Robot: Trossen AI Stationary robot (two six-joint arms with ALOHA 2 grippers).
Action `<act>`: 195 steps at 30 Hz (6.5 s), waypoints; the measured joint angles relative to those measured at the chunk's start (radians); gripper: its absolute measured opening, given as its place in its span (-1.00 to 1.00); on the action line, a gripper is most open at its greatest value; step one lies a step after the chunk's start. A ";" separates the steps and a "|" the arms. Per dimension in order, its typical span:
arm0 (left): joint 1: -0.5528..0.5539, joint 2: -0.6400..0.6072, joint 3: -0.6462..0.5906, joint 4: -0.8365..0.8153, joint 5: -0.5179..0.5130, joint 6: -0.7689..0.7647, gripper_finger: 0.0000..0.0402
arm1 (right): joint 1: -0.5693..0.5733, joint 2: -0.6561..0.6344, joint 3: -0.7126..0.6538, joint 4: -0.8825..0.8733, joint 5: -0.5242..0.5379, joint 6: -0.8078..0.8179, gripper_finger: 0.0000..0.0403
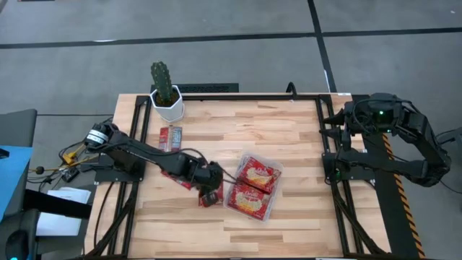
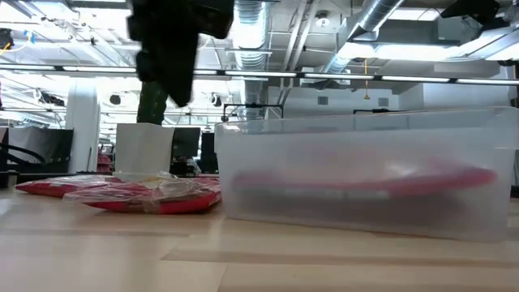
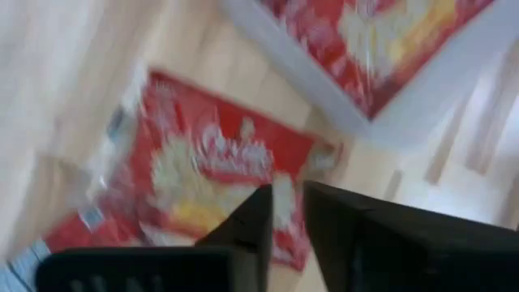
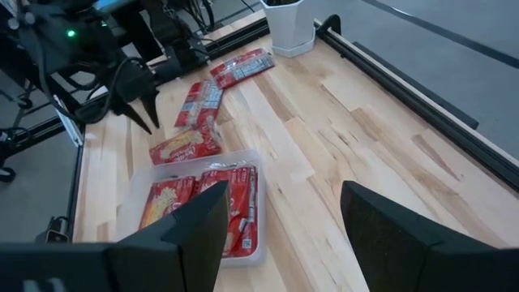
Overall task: Sort popcorn bags into baskets
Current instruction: Put the red popcorn bag into the transparent bin
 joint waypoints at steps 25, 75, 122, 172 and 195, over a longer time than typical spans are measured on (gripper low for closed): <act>-0.148 -0.001 -0.404 0.289 -0.176 -0.808 0.34 | 0.000 0.000 0.000 -0.004 -0.001 -0.025 0.29; -0.086 -0.369 -0.511 0.433 -0.337 -0.722 -1.00 | 0.000 0.000 0.000 -0.003 0.025 -0.043 0.29; 0.165 0.250 0.361 0.214 0.391 0.809 -1.00 | 0.000 0.000 0.000 -0.004 0.052 0.010 0.29; 0.136 -0.113 0.059 -0.125 0.058 0.390 -0.23 | 0.000 0.000 0.000 -0.003 0.051 0.002 0.29; 0.097 -0.339 -0.486 0.252 0.006 0.324 0.08 | 0.000 0.000 0.000 -0.003 0.054 0.001 0.29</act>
